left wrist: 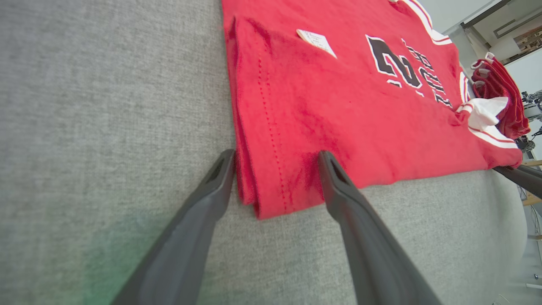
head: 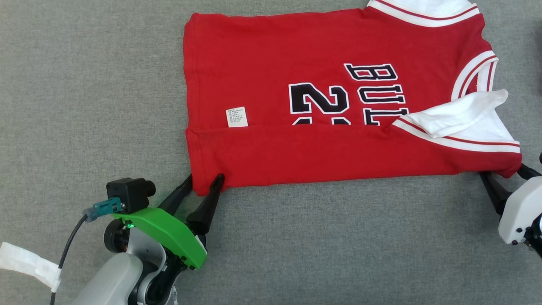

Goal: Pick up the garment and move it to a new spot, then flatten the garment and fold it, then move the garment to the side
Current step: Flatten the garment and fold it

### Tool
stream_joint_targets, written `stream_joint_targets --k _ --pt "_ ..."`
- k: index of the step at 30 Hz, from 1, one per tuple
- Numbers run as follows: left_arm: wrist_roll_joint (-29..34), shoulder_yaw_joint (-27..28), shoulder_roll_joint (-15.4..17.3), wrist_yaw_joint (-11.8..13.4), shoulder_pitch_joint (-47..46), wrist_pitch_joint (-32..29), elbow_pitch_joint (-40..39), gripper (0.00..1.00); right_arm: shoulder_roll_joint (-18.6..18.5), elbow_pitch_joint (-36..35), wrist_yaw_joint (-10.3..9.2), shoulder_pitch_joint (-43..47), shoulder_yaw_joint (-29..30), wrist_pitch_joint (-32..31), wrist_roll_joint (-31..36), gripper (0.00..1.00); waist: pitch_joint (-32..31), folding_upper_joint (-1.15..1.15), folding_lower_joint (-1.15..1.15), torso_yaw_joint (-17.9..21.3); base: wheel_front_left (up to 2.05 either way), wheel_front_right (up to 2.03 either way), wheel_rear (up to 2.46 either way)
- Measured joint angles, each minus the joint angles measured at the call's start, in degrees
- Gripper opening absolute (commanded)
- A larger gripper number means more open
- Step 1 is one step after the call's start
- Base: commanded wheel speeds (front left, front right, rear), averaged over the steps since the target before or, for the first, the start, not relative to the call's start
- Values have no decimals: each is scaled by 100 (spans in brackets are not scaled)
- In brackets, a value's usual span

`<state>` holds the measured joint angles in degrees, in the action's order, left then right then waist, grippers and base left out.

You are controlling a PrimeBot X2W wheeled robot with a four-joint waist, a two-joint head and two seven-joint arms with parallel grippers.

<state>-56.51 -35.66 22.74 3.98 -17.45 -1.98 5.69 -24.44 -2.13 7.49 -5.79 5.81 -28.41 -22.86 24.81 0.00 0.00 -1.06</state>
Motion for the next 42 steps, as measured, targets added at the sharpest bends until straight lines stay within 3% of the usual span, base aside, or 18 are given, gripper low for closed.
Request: stream_joint_targets --k 1,2,3,4,5,9,12,15,20,23,24,25,26,27,32,37,40,42 --pt "-5 -19 -21 -26 -29 -23 45 100 -13 14 1 -11 -53 0 -62 100 2 0 0 -14 0 0 0" --pt "-25 -33 -37 -55 -47 -32 73 85 -18 27 1 -16 -76 0 -113 100 0 0 0 -20 0 0 0" --pt "-45 -55 -53 -94 -70 -57 115 45 -40 36 0 -19 -103 0 -165 64 -4 0 0 -20 0 0 0" --pt "-60 -71 -62 -147 -82 -84 143 34 -75 38 1 -19 -136 4 -200 37 -9 0 0 -16 0 0 0" --pt "-88 -82 -69 -175 -83 -98 175 0 -76 52 0 -25 -137 29 -263 0 -14 0 0 -11 0 0 0" --pt "-148 -148 -31 -302 -82 -236 222 0 -326 16 1 -16 -432 -56 -780 0 -74 0 0 20 0 0 0" --pt "-213 -133 170 -348 -79 -409 114 0 -843 -121 1 16 -552 -113 -1062 0 -155 0 0 30 0 0 0" --pt "-247 -159 452 -352 -43 -689 -165 0 -1592 -515 0 140 -907 -248 -1583 0 -260 0 0 22 0 0 0" --pt "-458 -203 887 -154 454 -1112 -995 0 -2942 -788 4 724 -1065 -600 -2273 0 -451 0 0 13 0 0 0" --pt "-539 -279 989 13 854 -1179 -1405 0 -3256 -726 4 1092 -1110 -792 -2639 0 -521 0 0 22 0 0 0" --pt "-601 -282 965 67 967 -1145 -1470 5 -3301 -669 4 1213 -1112 -799 -2691 0 -538 0 0 19 0 0 0" --pt "-626 -297 933 116 1049 -1096 -1501 29 -3311 -609 4 1308 -1114 -794 -2699 3 -552 0 0 9 0 0 0" --pt "-617 -310 902 144 1098 -1038 -1513 100 -3297 -549 4 1376 -1112 -780 -2699 62 -562 0 0 2 0 0 0" --pt "-616 -316 843 203 1171 -983 -1513 100 -3229 -450 4 1421 -1103 -775 -2698 100 -577 0 0 -4 0 0 0" --pt "-588 -446 694 274 1350 -899 -1547 100 -2936 -357 4 1603 -1092 -787 -2743 100 -609 0 0 -8 0 0 0" --pt "-32 -304 1177 688 1361 -775 -2022 100 -3125 -877 2 1491 -319 -702 -2713 100 -589 0 0 66 0 0 0" --pt "175 -87 1446 891 1084 -929 -2494 100 -3208 -1277 2 874 41 -679 -2689 100 -463 0 0 115 0 0 0" --pt "256 53 1468 884 489 -1126 -2588 100 -3248 -1400 5 276 110 -706 -2593 100 -331 0 0 141 0 0 0"
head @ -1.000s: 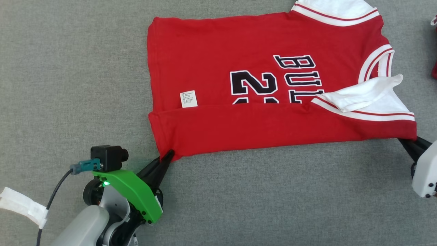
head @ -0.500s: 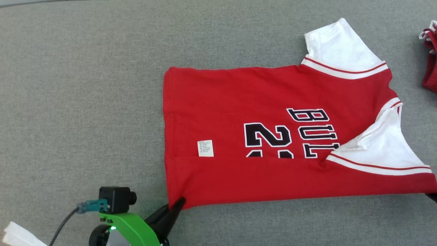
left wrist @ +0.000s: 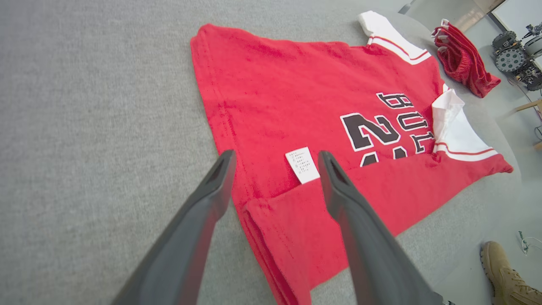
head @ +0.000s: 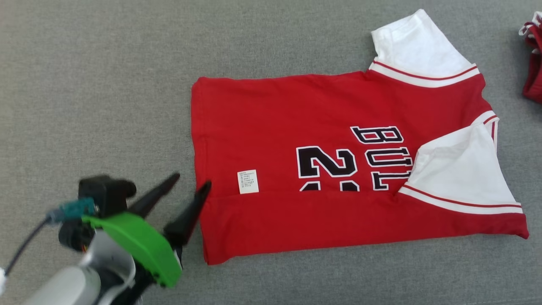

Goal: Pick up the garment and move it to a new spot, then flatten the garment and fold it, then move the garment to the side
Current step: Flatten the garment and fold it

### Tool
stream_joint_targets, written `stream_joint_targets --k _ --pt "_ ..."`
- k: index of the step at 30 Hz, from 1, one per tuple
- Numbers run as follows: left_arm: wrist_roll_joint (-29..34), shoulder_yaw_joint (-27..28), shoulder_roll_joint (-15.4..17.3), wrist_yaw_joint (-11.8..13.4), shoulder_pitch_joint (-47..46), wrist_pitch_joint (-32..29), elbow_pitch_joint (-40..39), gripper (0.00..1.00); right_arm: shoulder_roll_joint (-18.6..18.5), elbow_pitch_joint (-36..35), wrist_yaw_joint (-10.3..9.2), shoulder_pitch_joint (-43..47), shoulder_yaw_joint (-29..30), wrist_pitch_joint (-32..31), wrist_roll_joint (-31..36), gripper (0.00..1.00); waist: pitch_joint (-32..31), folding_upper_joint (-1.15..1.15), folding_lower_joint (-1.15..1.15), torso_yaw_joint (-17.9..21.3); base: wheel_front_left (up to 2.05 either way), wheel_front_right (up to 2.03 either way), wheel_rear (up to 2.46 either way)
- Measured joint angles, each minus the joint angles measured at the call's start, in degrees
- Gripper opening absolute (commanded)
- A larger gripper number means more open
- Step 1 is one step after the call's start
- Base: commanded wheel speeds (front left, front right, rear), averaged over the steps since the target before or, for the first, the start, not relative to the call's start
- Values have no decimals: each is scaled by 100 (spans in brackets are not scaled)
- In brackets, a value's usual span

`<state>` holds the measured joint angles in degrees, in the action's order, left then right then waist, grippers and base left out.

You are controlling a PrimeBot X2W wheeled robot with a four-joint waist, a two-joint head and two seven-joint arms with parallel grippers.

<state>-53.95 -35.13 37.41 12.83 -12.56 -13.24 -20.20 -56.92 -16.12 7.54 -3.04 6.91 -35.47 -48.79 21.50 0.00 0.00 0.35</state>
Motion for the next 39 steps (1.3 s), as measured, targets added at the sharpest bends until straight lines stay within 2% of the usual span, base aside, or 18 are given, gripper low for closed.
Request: stream_joint_targets --k 2,5,7,9,12,16,20,24,31,32,33,34,39 --pt "36 71 -101 -83 -660 -183 154 100 41 65 -2 -724 -67 -49 208 100 149 0 0 13 0 0 0" --pt "121 -18 -561 -269 -1733 -412 867 100 313 424 -2 -1950 -444 -193 709 100 419 0 0 0 0 0 0" --pt "216 -70 -884 -374 -2325 -409 1408 100 616 777 -3 -2748 -776 -253 1102 100 610 0 0 -39 0 0 0" --pt "390 -68 -1254 -454 -2837 -193 2027 100 1077 1241 -4 -3534 -1104 -256 1477 100 835 0 -1 -113 0 0 0" --pt "305 -177 -1656 -695 -3104 -122 2727 100 1503 1944 -3 -4148 -1493 -270 1871 100 1131 0 -2 -273 0 0 0" --pt "372 -300 -1817 -960 -3443 -53 3323 100 1764 2706 -4 -4735 -1763 -129 2215 100 1441 0 -2 -490 0 0 0" --pt "390 -359 -1973 -1140 -3640 60 3588 100 1878 3204 -1 -4953 -1990 4 2384 100 1624 0 -1 -689 0 0 0" --pt "383 -394 -2053 -1279 -3772 110 3704 100 1867 3444 -2 -5174 -2053 115 2421 100 1742 0 0 -778 0 0 0" --pt "390 -443 -2074 -1370 -3898 94 3846 100 1867 3616 -2 -5268 -2194 224 2351 100 1732 0 0 -732 0 0 0" --pt "390 -472 -2062 -1418 -3916 56 3862 100 1882 3630 -7 -5268 -2229 241 2331 48 1721 0 0 -722 0 0 0" --pt "377 -498 -2054 -1477 -3927 7 3863 38 1905 3651 -7 -5268 -2247 278 2308 4 1711 0 0 -713 0 0 0" --pt "369 -508 -2046 -1504 -3935 -23 3869 0 1922 3640 -8 -5267 -2331 283 2236 0 1703 0 0 -705 0 0 0" --pt "352 -525 -1990 -1562 -3917 38 3919 0 2093 3738 -2 -5302 -2265 1067 2328 0 1601 0 0 -658 0 0 0"
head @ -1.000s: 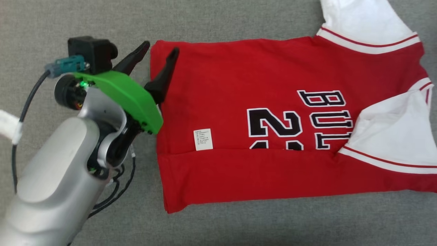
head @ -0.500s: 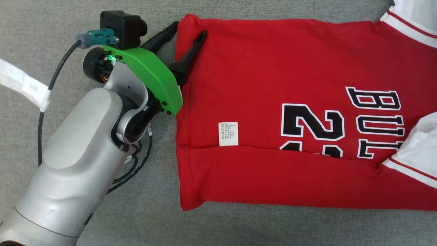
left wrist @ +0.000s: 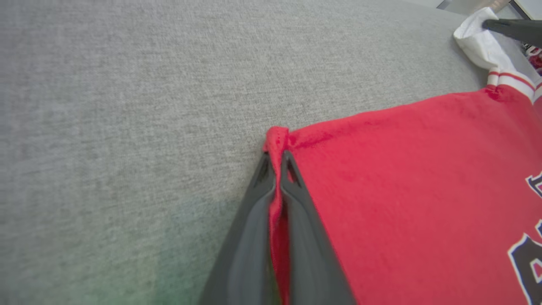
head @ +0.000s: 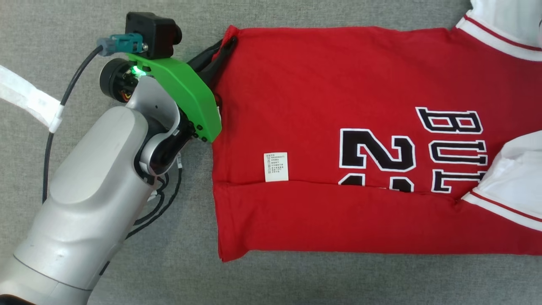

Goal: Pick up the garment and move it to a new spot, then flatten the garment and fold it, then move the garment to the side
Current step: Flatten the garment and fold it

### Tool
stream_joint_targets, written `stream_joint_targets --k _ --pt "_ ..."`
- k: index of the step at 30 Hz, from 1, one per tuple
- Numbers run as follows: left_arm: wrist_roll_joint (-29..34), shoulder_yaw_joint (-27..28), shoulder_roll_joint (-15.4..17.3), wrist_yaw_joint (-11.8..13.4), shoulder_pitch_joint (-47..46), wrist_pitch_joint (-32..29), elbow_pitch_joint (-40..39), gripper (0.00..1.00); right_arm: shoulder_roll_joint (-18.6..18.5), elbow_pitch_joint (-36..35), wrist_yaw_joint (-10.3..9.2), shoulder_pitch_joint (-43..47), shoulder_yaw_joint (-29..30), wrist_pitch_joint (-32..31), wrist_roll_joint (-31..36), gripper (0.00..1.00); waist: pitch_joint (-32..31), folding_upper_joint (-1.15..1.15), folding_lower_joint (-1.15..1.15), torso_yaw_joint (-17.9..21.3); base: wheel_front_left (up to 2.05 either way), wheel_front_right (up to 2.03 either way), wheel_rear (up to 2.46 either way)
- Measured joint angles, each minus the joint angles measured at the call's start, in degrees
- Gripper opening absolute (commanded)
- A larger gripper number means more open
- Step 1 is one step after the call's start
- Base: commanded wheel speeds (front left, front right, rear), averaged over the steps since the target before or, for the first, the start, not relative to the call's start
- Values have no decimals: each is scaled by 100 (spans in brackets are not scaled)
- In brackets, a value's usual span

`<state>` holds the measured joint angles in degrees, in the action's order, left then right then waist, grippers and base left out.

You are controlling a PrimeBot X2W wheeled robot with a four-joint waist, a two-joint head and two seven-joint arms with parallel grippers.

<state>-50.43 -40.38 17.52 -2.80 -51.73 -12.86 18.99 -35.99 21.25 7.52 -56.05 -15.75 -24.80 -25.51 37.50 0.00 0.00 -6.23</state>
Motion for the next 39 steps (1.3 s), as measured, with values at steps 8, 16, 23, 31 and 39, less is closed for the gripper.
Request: stream_joint_targets --k 8,16,23,31,39 --pt "4 179 280 41 213 296 -270 0 -135 -314 1 94 247 699 -397 0 -360 0 0 153 0 0 0" --pt "-101 285 542 266 1156 647 -1078 0 -426 -1246 0 1908 535 1203 -984 0 -870 0 1 371 0 0 0" --pt "-392 454 877 757 2458 864 -1982 0 -92 -1987 0 3745 1165 1541 -1181 0 -1407 0 1 643 0 0 0" --pt "-625 409 966 970 3114 846 -2331 0 546 -2428 0 4904 1525 1636 -1178 0 -1731 0 1 934 0 0 0" --pt "-554 415 1104 1054 3461 1044 -2164 89 758 -2141 -1 4969 1238 1751 -937 48 -1771 0 1 1065 0 0 0"
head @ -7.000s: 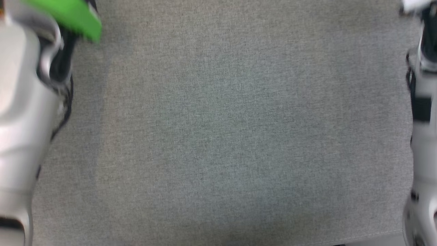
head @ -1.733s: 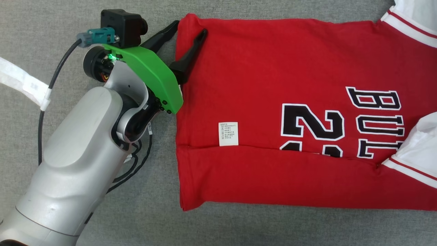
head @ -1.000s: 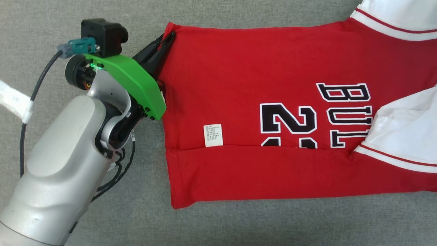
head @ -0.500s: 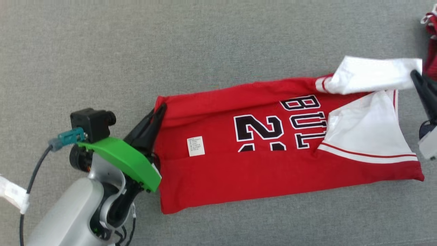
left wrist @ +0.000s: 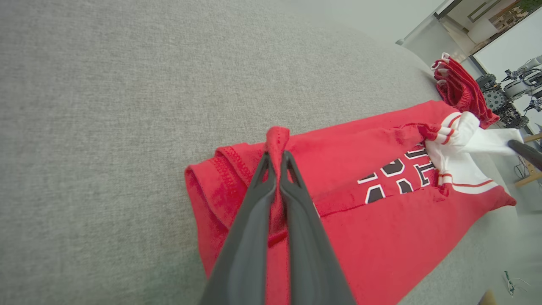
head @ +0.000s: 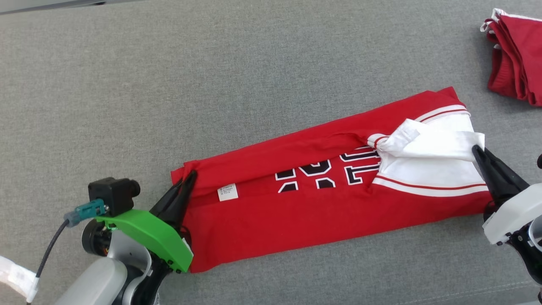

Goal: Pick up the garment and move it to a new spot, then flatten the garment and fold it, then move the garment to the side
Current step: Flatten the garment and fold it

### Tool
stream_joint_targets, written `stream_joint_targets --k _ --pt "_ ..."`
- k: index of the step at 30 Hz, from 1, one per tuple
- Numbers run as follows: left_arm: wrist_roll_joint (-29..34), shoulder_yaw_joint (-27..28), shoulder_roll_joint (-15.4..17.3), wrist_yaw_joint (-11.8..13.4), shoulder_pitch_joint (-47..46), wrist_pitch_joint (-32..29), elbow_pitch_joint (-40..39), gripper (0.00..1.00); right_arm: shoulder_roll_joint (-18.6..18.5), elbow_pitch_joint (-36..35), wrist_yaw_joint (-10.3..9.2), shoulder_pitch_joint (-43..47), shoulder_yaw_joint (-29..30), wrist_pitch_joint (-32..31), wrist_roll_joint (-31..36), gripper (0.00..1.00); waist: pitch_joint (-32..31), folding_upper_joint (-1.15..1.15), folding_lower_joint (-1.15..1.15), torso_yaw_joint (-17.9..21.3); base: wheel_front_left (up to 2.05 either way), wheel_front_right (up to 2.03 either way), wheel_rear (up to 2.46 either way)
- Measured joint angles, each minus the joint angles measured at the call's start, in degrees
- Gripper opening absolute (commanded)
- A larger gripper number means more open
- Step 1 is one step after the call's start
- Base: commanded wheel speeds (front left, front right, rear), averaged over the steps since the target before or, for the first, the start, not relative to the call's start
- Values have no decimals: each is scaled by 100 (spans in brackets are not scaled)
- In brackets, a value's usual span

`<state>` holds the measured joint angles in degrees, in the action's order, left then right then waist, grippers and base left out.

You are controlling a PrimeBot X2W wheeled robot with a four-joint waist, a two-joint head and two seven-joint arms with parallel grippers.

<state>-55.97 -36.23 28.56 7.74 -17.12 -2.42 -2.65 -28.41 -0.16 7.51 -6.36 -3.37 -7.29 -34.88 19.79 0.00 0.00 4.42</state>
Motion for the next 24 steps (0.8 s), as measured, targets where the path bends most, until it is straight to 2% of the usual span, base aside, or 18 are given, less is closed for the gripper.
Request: stream_joint_targets --k 1,4,8,10,13,15,19,22,24 --pt "0 12 -4 45 54 59 62 100 -14 33 0 1 -32 -21 -2 100 -14 0 0 0 0 0 0" --pt "118 -82 65 135 288 124 277 100 -145 30 -1 63 -192 -199 -120 100 -86 0 0 2 0 0 0" --pt "360 -246 198 313 825 345 575 100 -493 -140 -1 392 -237 -703 -514 100 -236 0 0 9 0 0 0" --pt "325 -97 108 480 1070 715 582 100 -605 -225 1 439 152 -829 -656 100 -304 0 0 5 0 0 0" --pt "516 172 49 708 1158 1372 588 100 -654 -197 -3 298 717 -1029 -506 100 -303 0 0 -31 0 0 0" --pt "587 348 -126 791 1164 1588 571 100 -498 -88 -2 73 842 -1240 -352 100 -271 0 0 -74 0 0 0" --pt "1073 544 -468 806 1112 1722 539 100 -244 215 -2 -264 589 -1813 -146 100 -176 0 0 -243 0 0 0" --pt "1506 850 -818 731 1111 1739 438 100 -156 546 -1 -401 448 -2090 33 100 -103 0 0 -389 0 0 0" --pt "1797 1076 -1060 589 1182 1746 385 100 -136 839 -1 -499 370 -2179 247 100 -44 0 0 -483 0 0 0"
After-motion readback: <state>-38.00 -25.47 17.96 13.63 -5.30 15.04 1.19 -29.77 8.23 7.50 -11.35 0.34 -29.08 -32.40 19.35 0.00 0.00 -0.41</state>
